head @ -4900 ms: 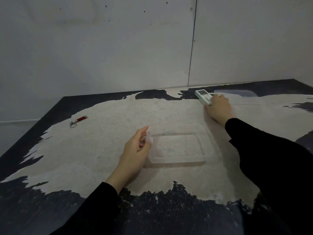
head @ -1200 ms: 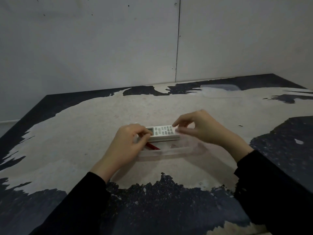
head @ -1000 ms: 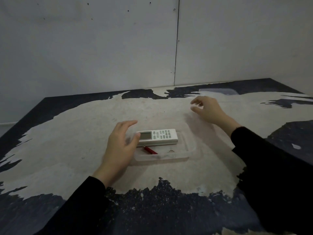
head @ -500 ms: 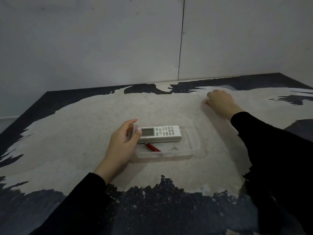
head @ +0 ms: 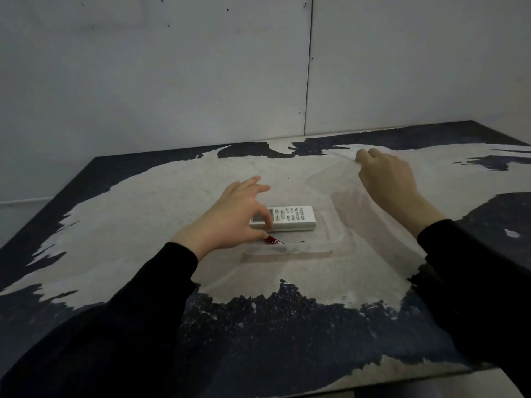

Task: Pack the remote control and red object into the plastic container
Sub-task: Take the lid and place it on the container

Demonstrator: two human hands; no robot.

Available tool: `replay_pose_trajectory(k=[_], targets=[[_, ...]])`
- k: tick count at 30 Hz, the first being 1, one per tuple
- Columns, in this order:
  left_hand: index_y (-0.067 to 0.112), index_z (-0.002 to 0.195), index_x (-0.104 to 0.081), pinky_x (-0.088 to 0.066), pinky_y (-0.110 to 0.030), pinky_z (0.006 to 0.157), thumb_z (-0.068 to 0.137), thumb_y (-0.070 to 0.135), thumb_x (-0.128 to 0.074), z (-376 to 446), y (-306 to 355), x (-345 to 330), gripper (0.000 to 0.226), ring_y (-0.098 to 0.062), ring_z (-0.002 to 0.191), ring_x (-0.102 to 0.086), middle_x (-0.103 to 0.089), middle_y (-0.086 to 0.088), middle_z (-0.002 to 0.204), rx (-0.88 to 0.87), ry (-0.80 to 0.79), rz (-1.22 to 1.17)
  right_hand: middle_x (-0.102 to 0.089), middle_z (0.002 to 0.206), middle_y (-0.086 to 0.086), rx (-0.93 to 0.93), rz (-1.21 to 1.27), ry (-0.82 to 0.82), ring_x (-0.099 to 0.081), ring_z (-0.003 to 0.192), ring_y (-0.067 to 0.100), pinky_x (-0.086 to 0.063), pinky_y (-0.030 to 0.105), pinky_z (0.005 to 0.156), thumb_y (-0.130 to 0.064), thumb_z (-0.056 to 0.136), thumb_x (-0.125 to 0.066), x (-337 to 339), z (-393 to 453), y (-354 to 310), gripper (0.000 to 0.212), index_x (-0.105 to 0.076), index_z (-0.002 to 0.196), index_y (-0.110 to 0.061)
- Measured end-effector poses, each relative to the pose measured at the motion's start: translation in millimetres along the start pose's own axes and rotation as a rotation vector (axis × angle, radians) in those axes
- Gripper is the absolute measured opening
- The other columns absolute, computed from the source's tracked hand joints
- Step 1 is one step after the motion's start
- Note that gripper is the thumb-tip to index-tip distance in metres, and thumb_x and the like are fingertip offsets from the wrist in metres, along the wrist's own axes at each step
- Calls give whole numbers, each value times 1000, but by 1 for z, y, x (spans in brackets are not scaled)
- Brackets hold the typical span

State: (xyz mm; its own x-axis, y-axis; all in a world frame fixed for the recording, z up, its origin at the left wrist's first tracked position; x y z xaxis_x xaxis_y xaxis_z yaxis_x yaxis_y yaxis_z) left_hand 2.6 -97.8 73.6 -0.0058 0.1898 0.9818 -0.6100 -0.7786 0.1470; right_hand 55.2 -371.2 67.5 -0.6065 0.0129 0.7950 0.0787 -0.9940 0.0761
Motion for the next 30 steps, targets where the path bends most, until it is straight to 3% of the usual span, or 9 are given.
replay_pose_trajectory(k=[7,14,17,20,23,25,27,30], targets=[[30,83,-72,-5,-41,117,72,40,-71,5,1,-4,15,-18,144,-11,-33,-2,151,34,-74,-7,-64,79,20,-44,163,110,-56,59,41,-46,39,51,1,82,-50,21,-22,-7,13,-59,91,-1],[33,81,-70,-12,-45,117,74,38,-71,-4,-9,-9,9,-18,143,-17,-37,-1,149,81,-60,-112,-67,82,17,-53,171,94,-59,63,39,-50,39,53,-3,84,-51,24,-27,-12,11,-61,91,-3],[33,93,-66,-20,-45,115,81,43,-61,-10,-12,-9,15,-16,139,-26,-40,-1,146,125,2,-243,-66,79,16,-47,165,83,-58,60,36,-50,38,52,-3,85,-51,26,-28,-14,11,-61,89,-3],[27,116,-58,-33,-34,104,91,43,-42,-19,-13,-12,34,-8,123,-41,-47,2,139,209,233,-444,-66,79,17,-54,157,73,-57,59,36,-47,36,52,-2,87,-49,30,-29,-15,12,-61,91,-2],[26,131,-46,-44,-29,95,92,46,-37,-29,-14,-28,45,-9,117,-49,-51,1,135,325,307,-703,-64,79,20,-31,197,176,-56,57,38,-43,36,49,2,88,-49,50,-27,-20,12,-59,93,1],[31,134,-40,-48,-30,90,90,49,-39,-35,-12,-37,47,-10,112,-52,-49,7,132,373,304,-901,-62,83,19,-19,297,283,-55,59,34,-44,36,50,-1,89,-50,71,-27,-28,9,-58,91,1],[32,137,-35,-41,-16,85,92,43,-40,-40,-9,-36,47,-5,115,-45,-41,13,133,377,352,-910,-62,86,17,-44,483,360,-56,66,26,-51,34,55,-5,91,-52,90,-32,-39,9,-59,91,0],[33,139,-32,-36,-24,97,86,51,-48,-41,-7,-31,58,-4,127,-39,-37,11,143,342,450,-925,-61,91,14,-292,976,228,-68,74,20,-60,27,61,-8,92,-53,95,-39,-50,11,-55,103,-8]])
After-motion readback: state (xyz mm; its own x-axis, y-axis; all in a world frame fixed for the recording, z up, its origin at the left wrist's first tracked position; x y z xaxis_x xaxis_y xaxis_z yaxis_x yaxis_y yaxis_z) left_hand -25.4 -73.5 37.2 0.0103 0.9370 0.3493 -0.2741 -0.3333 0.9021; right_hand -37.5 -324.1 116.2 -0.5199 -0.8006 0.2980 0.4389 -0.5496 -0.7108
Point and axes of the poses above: each hand's wrist, its own z-axis towards the middle knuckle, its own x-axis out of the back of the hand, y = z × x, the point moved 3 cm from there along z, towards the middle knuckle
